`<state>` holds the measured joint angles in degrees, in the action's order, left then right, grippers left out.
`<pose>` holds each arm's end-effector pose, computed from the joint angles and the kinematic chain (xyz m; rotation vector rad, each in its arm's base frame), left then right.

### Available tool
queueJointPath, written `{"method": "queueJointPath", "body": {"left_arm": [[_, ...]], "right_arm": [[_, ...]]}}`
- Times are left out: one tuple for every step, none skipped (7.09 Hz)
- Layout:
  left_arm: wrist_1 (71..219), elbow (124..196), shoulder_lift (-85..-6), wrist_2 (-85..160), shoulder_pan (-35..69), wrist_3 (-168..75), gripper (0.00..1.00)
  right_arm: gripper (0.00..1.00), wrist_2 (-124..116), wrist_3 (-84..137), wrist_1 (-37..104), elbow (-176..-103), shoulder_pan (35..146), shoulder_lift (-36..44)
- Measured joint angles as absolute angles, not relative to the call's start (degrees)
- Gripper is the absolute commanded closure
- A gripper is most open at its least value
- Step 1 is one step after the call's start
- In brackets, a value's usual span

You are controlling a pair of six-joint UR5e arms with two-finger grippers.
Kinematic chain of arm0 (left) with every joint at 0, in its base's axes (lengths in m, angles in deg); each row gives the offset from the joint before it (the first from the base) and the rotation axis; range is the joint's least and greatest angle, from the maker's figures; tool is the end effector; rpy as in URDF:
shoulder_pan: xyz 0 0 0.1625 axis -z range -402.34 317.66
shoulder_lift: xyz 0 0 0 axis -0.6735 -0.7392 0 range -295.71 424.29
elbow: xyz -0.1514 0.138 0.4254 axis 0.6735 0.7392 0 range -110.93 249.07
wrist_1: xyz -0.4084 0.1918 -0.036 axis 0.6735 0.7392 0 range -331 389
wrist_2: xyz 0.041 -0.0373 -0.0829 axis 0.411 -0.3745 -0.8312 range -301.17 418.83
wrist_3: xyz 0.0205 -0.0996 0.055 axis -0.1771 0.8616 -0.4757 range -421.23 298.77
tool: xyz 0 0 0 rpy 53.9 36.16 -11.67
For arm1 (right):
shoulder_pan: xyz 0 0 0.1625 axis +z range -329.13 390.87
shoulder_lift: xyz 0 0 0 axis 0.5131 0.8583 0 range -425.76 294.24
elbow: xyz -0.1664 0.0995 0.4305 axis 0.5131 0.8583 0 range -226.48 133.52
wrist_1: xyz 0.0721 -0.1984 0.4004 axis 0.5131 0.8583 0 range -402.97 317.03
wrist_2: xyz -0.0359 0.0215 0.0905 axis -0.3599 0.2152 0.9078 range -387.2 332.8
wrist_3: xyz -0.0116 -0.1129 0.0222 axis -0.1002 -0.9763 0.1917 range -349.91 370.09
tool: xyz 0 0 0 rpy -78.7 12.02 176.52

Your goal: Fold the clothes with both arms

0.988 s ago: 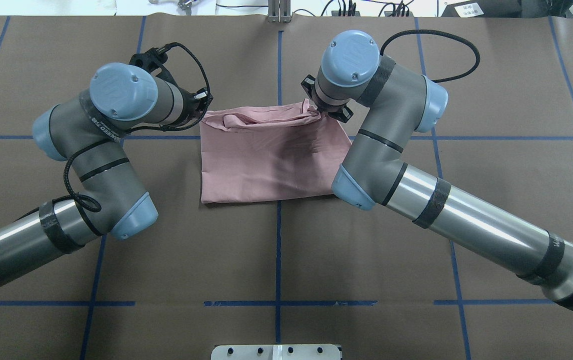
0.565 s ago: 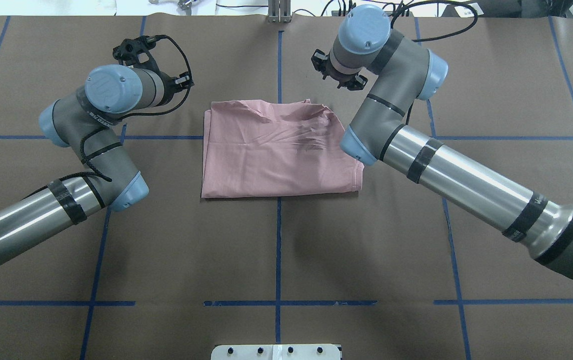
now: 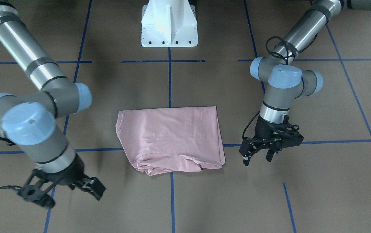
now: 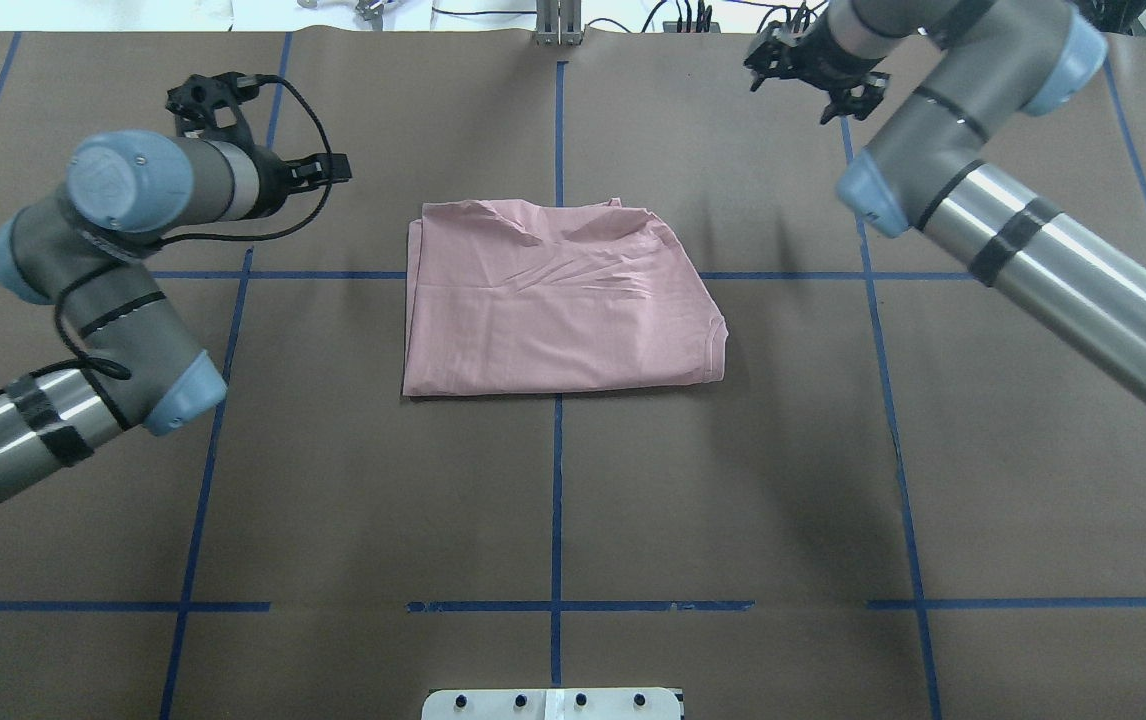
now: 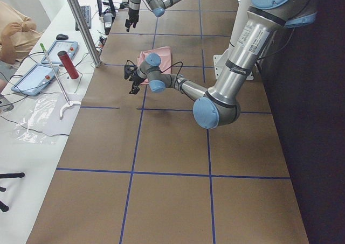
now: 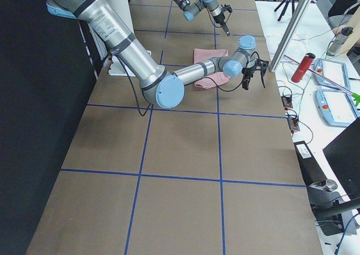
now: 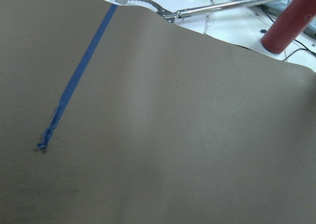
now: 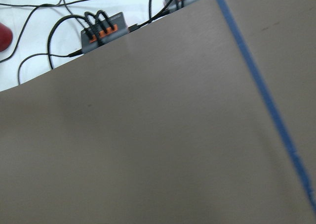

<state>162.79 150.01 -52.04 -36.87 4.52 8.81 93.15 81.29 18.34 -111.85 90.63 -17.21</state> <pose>0.4387 -0.6460 0.4256 0.5146 0.9443 -0.3707 -0.3724 -0.7873 0.3899 0.1035 -0.9242 0.4530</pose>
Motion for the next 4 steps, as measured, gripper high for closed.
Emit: {"method": "queueJointPath", "body": {"left_arm": [[162.6, 153.4, -47.8, -43.9, 9.1, 0.3, 0.0], [162.3, 155.2, -44.5, -53.4, 16.1, -9.3, 0.0], [161.9, 155.8, -41.1, -63.1, 24.7, -20.2, 0.0], [160.8, 156.0, -37.6, -70.0, 32.4, -32.1, 0.0]], "right_arm": [[0.0, 98.4, 72.8, 18.6, -112.9, 95.8, -13.0], [0.0, 101.5, 62.2, 19.9, -113.4, 100.6, -9.4], [0.0, 102.8, 50.6, 24.0, -113.9, 105.3, -7.4], [0.0, 103.2, 39.0, 30.5, -115.4, 109.9, -6.1]]}}
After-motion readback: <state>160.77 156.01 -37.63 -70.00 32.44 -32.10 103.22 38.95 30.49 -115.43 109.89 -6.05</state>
